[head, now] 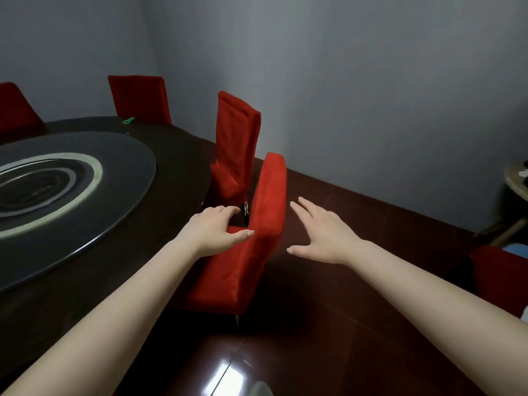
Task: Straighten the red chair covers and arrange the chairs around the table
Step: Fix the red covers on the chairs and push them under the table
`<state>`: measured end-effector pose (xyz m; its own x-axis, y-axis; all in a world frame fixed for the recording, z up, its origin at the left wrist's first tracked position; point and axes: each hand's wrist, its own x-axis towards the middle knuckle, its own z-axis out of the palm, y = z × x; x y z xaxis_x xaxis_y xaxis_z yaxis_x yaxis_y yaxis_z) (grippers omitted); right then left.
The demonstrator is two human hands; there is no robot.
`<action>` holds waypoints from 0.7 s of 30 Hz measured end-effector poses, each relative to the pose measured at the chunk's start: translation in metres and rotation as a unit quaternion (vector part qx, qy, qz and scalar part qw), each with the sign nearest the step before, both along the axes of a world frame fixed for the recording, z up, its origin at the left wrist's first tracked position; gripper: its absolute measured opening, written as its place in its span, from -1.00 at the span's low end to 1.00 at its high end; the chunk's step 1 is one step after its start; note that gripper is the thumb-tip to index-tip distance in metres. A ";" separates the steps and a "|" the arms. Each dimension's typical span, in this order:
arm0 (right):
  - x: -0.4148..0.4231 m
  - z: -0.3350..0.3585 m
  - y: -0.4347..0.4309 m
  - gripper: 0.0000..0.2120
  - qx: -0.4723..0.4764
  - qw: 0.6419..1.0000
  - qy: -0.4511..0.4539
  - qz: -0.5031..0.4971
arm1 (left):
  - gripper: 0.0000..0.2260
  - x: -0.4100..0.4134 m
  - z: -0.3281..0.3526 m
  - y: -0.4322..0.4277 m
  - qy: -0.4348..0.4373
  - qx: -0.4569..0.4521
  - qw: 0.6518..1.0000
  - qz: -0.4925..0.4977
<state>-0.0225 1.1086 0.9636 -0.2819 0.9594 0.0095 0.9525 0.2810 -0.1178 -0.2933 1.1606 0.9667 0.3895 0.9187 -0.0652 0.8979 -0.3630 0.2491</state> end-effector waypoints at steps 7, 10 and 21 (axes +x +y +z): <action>0.029 -0.005 0.109 -0.06 -0.006 1.000 -0.018 0.002 | -0.26 0.030 0.008 0.104 0.001 0.018 1.000 0.000; 0.037 -0.020 0.153 -0.11 -0.015 0.999 -0.014 0.025 | -0.25 0.033 -0.008 0.127 0.017 -0.002 1.000 0.018; 0.031 -0.063 0.359 -0.25 -0.012 0.971 -0.059 0.232 | -0.21 0.030 -0.047 0.198 0.007 -0.068 0.964 0.258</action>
